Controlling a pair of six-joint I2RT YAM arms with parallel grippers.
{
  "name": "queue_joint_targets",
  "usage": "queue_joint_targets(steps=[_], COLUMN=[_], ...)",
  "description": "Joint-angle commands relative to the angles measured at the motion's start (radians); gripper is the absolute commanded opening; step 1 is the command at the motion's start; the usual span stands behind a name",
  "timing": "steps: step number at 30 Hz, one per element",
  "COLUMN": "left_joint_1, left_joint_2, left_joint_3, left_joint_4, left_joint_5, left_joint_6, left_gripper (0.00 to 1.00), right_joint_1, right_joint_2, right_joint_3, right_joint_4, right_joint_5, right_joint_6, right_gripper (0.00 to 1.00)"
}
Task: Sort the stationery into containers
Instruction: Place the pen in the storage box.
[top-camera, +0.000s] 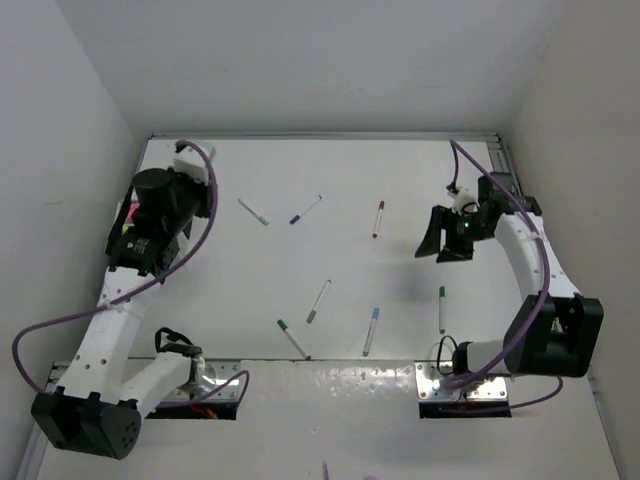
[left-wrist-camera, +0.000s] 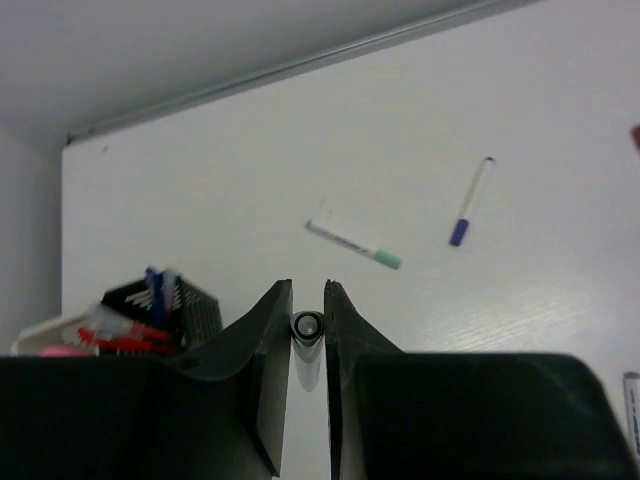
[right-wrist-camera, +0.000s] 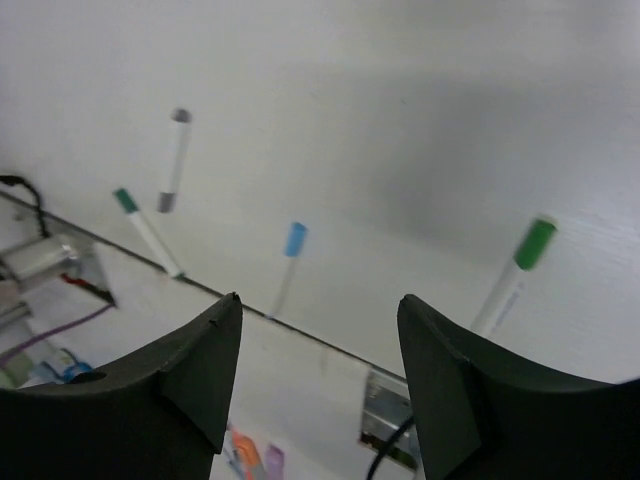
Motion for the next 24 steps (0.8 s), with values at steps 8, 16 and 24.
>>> queue_joint_targets(steps=[8,16,24], left_joint_1=[0.424,0.701,0.786], left_joint_2=[-0.028,0.095,0.182], left_joint_3=[-0.021,-0.024,-0.100], left_joint_4=[0.003,0.107,0.259], left_joint_5=[0.151,0.386,0.528], left_joint_6=[-0.148,-0.145,-0.122], left_gripper=[0.00,0.00,0.00], right_joint_1=[-0.103,-0.131,-0.133], right_joint_2=[-0.066,-0.072,-0.057], right_joint_3=[-0.126,-0.145,-0.170], right_joint_4=[-0.017,-0.042,-0.022], right_joint_5=[0.141,0.177,0.160], right_joint_6=[-0.170,-0.178,-0.175], right_gripper=[0.59,0.55,0.53])
